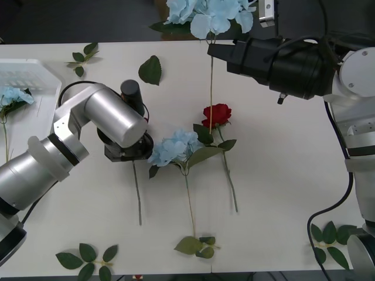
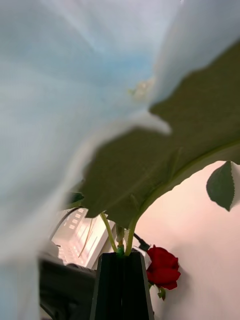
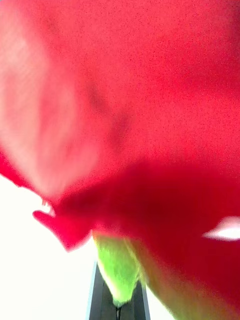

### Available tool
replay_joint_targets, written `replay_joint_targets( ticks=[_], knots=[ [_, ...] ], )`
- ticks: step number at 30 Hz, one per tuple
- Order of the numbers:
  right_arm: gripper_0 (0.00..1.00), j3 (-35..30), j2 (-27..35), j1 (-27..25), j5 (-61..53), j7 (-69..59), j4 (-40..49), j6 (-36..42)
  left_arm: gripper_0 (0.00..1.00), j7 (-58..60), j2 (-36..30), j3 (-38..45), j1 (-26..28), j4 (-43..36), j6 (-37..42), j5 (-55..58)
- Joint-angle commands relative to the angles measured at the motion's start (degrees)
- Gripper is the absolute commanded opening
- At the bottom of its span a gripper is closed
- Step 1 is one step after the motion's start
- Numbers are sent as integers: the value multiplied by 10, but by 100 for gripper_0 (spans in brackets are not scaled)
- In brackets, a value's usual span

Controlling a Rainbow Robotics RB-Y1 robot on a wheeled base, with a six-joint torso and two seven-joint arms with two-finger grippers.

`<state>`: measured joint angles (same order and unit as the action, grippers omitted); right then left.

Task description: Place the red flowers into the right box and the blue flowers into the left box. If a person shows an open palm, hand one flower to the person first, then continue sorting.

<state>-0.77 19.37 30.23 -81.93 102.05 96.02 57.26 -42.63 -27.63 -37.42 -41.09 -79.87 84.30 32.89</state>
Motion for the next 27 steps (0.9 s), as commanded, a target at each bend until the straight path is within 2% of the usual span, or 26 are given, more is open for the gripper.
replay_joint_targets(
  ticks=[1, 5, 9, 13, 16, 21, 27],
  knots=[
    [0, 12, -10, 27, -10, 19, -2, -11, 0, -165, -56, 164, -15, -98, 81, 98],
    [0, 10, -9, 26, -16, 21, -2, -11, 0, -287, -56, 287, -16, -141, 124, 175],
    [0, 9, -9, 27, -16, 21, -2, -11, 0, -388, -54, 358, -16, -166, 112, 242],
    [0, 9, -8, 26, -10, 17, -2, -11, 0, -484, -54, 414, -15, -168, 66, 329],
    [0, -1, 5, 26, 40, 8, -2, 9, 0, -606, -54, 449, -15, -167, 7, 393],
    [0, -34, 21, 26, 145, -26, -2, 103, 0, -746, -54, 447, -15, -165, -87, 461],
    [0, -38, 20, 25, 335, -34, -2, 224, 0, -869, -54, 381, -12, -165, -242, 511]
  ],
)
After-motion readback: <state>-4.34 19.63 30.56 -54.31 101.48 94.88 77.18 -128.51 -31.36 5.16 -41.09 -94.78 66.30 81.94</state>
